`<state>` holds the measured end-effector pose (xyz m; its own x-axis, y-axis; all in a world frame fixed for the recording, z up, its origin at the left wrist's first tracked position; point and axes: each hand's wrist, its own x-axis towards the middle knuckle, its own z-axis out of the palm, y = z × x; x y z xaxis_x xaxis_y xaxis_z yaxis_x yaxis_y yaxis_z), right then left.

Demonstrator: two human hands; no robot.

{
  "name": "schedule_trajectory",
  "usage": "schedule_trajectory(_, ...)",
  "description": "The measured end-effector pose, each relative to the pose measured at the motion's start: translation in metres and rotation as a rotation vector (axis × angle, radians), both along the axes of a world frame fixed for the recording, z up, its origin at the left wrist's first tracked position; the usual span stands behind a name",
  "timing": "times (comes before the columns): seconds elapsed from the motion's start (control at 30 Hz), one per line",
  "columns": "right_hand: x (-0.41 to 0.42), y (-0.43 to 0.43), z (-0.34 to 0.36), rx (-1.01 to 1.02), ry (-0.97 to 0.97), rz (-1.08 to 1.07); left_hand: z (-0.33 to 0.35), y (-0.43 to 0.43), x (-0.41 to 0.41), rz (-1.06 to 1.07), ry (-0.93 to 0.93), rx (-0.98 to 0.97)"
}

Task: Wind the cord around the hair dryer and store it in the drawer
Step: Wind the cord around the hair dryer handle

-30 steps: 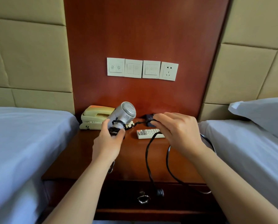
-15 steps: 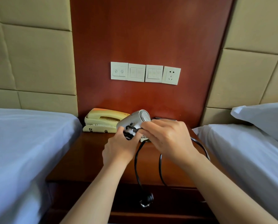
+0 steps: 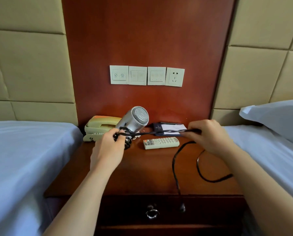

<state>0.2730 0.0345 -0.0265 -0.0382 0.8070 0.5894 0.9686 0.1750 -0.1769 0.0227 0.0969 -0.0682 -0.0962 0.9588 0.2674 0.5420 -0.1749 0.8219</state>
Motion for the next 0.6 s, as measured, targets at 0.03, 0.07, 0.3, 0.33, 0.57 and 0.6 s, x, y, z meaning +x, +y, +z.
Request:
schedule_trajectory(0.03,0.001,0.0,0.0,-0.026,0.041,0.053,0.0,0.001,-0.002,0.002,-0.033,-0.009)
schedule_trajectory(0.07,-0.001,0.0,-0.001,-0.032,0.06,0.085,0.0,0.0,-0.004,0.001,-0.059,-0.015)
schedule_trajectory(0.3,-0.003,0.001,-0.007,0.057,0.077,-0.097,-0.005,0.001,-0.01,-0.161,0.015,-0.035)
schedule_trajectory(0.33,-0.003,0.003,-0.007,0.103,0.085,-0.14,-0.004,-0.001,-0.009,-0.202,0.037,-0.039)
schedule_trajectory(0.57,-0.006,0.017,0.004,0.382,0.129,-0.367,0.0,-0.012,0.0,-0.464,-0.029,-0.115)
schedule_trajectory(0.6,-0.005,0.021,0.006,0.397,0.122,-0.373,0.003,-0.013,0.0,-0.498,-0.059,-0.127)
